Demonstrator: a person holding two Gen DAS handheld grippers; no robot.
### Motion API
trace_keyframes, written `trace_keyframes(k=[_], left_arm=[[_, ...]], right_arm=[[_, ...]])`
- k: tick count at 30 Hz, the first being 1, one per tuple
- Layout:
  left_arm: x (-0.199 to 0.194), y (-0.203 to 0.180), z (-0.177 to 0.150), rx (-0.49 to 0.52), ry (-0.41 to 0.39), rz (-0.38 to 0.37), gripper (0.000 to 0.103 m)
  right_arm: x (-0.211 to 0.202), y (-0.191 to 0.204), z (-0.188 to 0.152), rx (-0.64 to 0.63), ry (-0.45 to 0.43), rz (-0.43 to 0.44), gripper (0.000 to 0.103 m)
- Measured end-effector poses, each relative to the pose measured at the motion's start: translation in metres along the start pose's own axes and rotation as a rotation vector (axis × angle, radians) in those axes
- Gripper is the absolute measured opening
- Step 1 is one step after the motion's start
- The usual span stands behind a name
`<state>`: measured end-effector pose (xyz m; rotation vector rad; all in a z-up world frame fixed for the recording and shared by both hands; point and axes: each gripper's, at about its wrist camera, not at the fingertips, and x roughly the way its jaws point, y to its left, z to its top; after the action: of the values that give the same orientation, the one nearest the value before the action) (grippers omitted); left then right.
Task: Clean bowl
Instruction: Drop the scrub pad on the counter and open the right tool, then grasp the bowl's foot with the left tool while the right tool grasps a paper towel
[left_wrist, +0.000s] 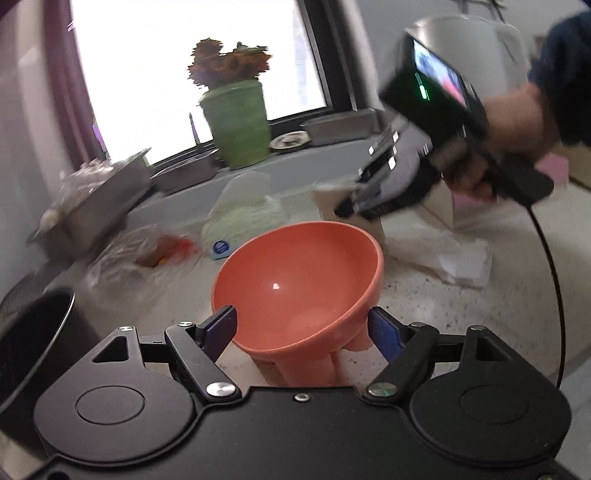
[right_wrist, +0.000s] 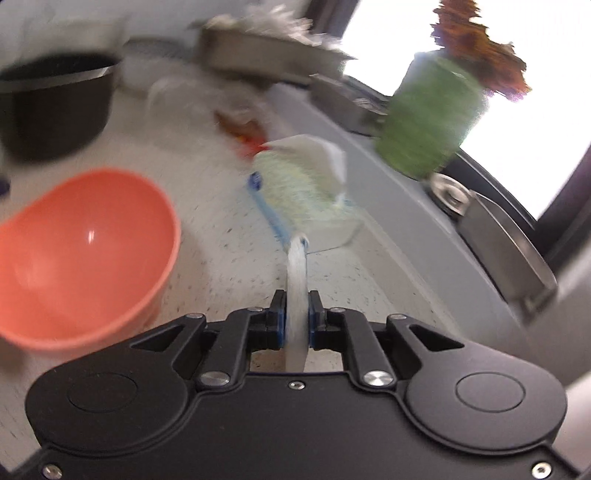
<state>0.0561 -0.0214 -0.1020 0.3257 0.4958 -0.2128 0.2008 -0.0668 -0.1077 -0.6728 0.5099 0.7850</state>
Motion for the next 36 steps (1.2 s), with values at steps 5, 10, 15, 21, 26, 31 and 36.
trace_keyframes(k=[5, 10, 15, 21, 26, 31, 36], left_arm=[[-0.003, 0.002, 0.002, -0.027, 0.005, 0.002, 0.077], [-0.002, 0.001, -0.002, -0.039, 0.015, 0.014, 0.077], [0.001, 0.003, -0.01, -0.144, 0.029, 0.058, 0.083], [0.006, -0.001, -0.018, -0.169, 0.062, 0.017, 0.083], [0.017, -0.003, -0.022, -0.148, 0.086, -0.003, 0.083], [0.034, 0.001, -0.028, -0.188, 0.155, -0.003, 0.083], [0.046, 0.004, -0.03, -0.182, 0.173, -0.009, 0.083]], right_arm=[[0.006, 0.008, -0.005, -0.071, 0.036, 0.003, 0.072], [-0.001, 0.01, -0.019, -0.06, 0.073, 0.017, 0.072], [-0.022, 0.005, -0.041, 0.044, 0.11, 0.041, 0.074], [-0.046, -0.002, -0.067, 0.169, 0.154, 0.071, 0.074], [-0.058, -0.004, -0.085, 0.248, 0.192, 0.072, 0.074], [-0.046, -0.007, -0.091, 0.366, 0.221, 0.052, 0.074], [-0.044, -0.006, -0.094, 0.439, 0.196, 0.049, 0.074]])
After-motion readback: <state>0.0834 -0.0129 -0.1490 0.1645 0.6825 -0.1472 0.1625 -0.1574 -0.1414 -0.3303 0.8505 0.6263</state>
